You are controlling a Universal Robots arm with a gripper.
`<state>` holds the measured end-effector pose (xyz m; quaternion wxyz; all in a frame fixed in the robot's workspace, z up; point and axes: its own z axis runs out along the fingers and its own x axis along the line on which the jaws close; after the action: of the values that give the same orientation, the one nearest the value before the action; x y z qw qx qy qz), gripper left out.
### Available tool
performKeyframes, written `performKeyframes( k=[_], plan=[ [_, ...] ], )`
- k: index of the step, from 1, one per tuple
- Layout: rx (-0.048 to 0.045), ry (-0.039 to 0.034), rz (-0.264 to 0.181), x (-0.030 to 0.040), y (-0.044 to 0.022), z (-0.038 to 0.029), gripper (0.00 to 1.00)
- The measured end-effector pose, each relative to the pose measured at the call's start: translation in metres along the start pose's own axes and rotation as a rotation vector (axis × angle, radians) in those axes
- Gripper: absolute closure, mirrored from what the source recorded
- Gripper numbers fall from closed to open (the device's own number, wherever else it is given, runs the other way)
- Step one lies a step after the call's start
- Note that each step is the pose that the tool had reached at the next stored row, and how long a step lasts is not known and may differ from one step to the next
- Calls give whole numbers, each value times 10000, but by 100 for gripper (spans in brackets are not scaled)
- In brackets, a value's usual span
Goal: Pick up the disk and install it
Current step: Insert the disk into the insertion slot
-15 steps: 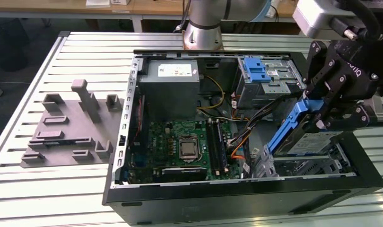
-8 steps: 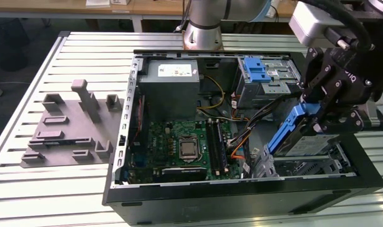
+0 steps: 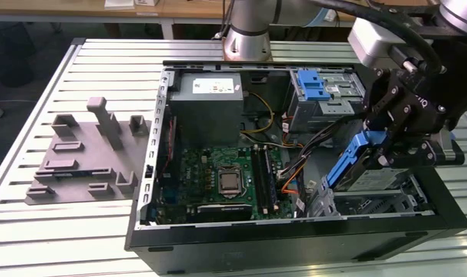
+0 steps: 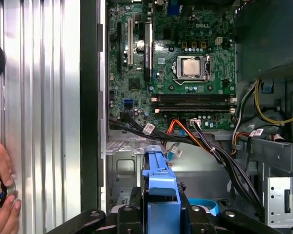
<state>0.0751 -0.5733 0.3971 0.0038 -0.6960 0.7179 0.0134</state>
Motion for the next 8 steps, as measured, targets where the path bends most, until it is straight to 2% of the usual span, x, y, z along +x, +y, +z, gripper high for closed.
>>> performKeyframes(
  k=[8],
  plan=[
    [-1,2,0,3,-1,105,64]
  ],
)
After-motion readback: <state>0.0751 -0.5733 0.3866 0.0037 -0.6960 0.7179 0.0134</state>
